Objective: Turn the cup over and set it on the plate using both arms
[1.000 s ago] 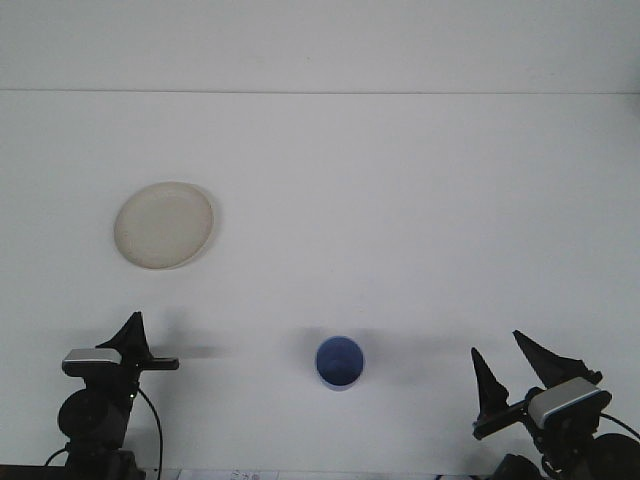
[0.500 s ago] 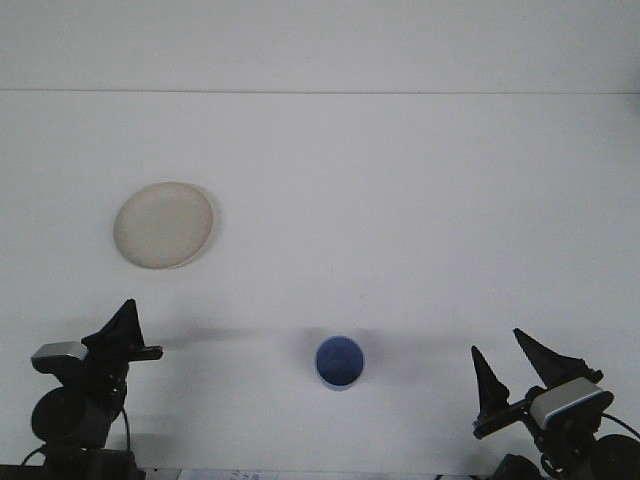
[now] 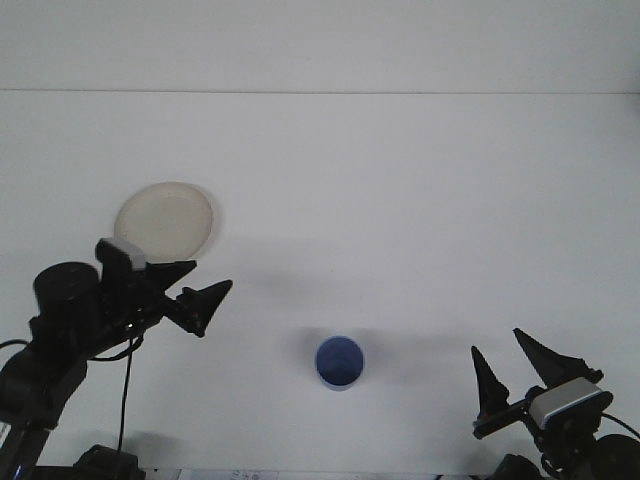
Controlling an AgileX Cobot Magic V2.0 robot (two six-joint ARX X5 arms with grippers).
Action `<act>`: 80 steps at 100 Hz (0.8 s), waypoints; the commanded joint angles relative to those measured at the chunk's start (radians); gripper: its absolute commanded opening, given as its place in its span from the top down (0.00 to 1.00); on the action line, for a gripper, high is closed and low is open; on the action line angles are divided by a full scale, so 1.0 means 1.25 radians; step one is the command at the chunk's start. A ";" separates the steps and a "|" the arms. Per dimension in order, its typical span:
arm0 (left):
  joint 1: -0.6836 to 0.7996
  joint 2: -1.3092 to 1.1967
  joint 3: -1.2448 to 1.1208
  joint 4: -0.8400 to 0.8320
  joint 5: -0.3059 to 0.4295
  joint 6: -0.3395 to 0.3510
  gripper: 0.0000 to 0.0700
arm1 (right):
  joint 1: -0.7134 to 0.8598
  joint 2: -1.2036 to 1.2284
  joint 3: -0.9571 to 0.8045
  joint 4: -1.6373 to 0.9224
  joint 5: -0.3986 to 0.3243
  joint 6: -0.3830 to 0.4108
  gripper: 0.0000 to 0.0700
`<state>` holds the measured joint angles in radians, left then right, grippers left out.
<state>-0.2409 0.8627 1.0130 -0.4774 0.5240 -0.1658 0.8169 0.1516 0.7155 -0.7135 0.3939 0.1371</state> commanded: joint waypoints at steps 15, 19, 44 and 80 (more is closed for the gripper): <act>-0.183 0.184 0.140 -0.151 0.006 0.146 0.15 | 0.007 -0.001 0.003 0.008 0.000 -0.005 0.33; -0.218 0.218 0.156 -0.163 0.005 0.155 0.15 | 0.007 -0.001 0.003 0.008 0.000 -0.005 0.33; -0.386 0.415 0.221 -0.175 -0.106 0.167 0.15 | 0.007 -0.001 0.003 0.005 0.000 -0.005 0.33; -0.466 0.585 0.248 -0.182 -0.240 0.190 0.15 | 0.007 -0.001 0.003 0.002 0.000 -0.005 0.33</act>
<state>-0.8101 1.5600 1.3025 -0.7124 0.2310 0.0628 0.8169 0.1516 0.7155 -0.7181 0.3939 0.1360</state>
